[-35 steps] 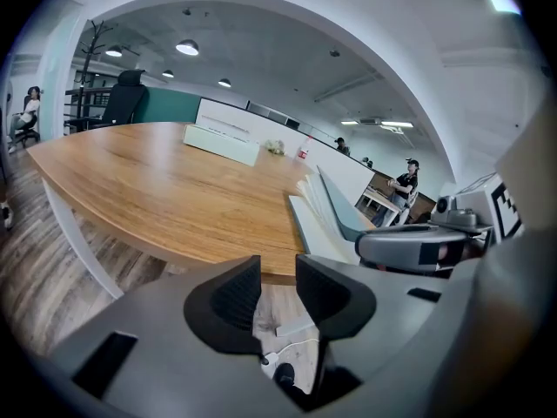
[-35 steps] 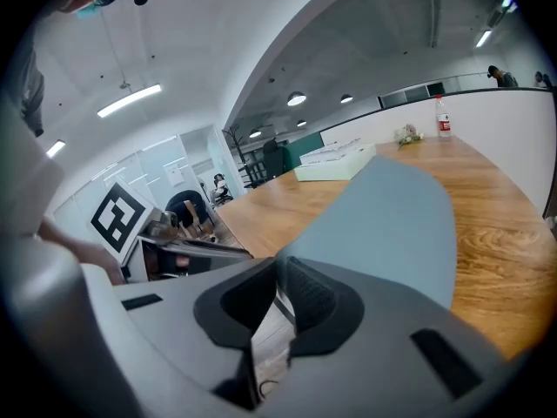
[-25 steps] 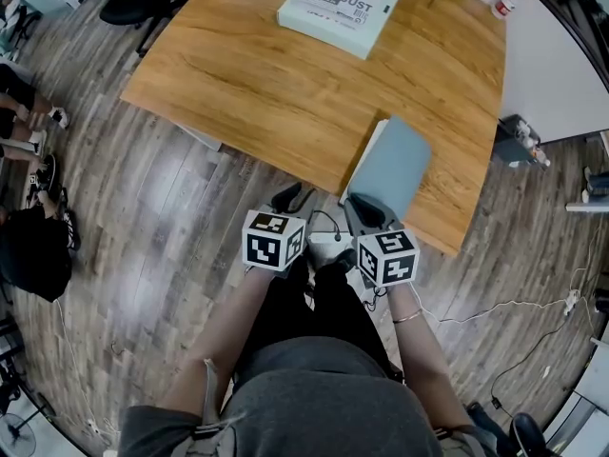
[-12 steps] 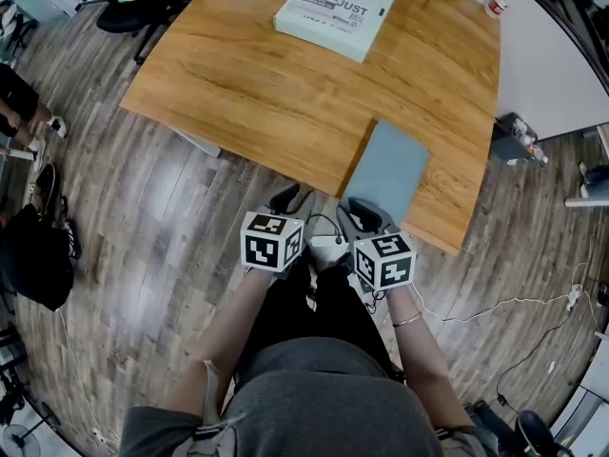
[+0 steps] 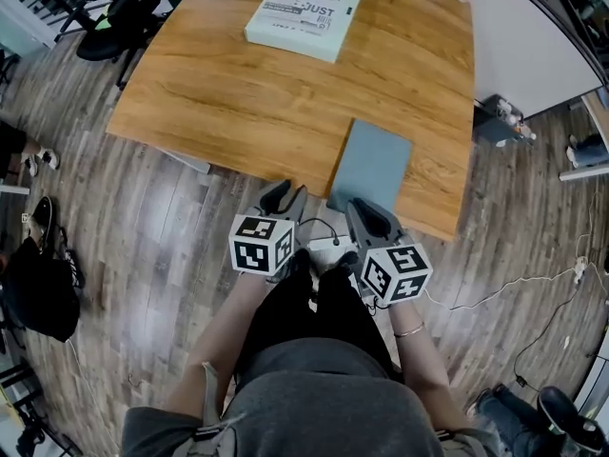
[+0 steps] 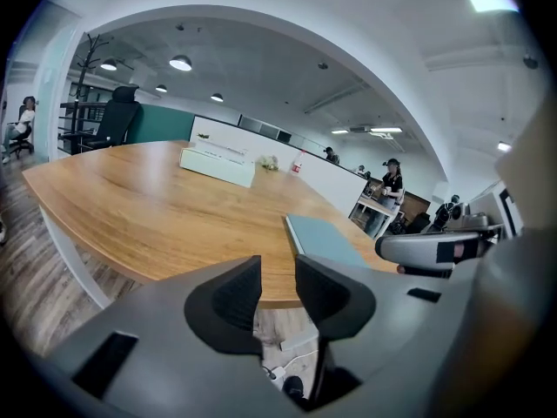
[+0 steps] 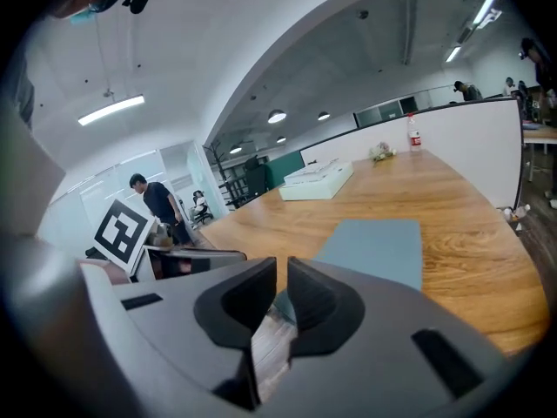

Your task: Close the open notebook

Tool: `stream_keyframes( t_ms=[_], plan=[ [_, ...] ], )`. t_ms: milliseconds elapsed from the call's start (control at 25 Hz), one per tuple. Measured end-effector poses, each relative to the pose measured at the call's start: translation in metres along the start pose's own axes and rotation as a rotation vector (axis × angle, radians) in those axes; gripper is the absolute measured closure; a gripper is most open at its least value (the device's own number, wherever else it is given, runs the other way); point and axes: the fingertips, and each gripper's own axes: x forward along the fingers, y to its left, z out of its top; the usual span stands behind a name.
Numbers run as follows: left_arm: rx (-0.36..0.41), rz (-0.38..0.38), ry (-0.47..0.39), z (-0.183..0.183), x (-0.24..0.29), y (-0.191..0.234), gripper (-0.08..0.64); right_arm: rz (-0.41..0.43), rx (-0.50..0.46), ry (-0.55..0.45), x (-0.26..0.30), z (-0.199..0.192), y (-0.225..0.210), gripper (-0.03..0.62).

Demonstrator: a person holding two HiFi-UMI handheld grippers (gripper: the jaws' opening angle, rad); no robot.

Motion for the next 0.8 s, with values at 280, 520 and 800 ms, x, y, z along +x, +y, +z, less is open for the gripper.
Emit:
stream_keyframes(
  t_ms=[280,520,800],
  plan=[
    [0.061,-0.04,-0.024,0.014,0.001,-0.018,0.437,-0.106,0.046,-0.119,-0.034,0.018,-0.018,0.581],
    [0.129,-0.075,-0.043,0.026,0.002,-0.039,0.451,-0.188,0.076,-0.201,-0.063,0.027,-0.033,0.584],
    [0.234,-0.121,-0.085,0.044,-0.001,-0.067,0.485,-0.276,0.111,-0.276,-0.097,0.031,-0.048,0.586]
  ],
)
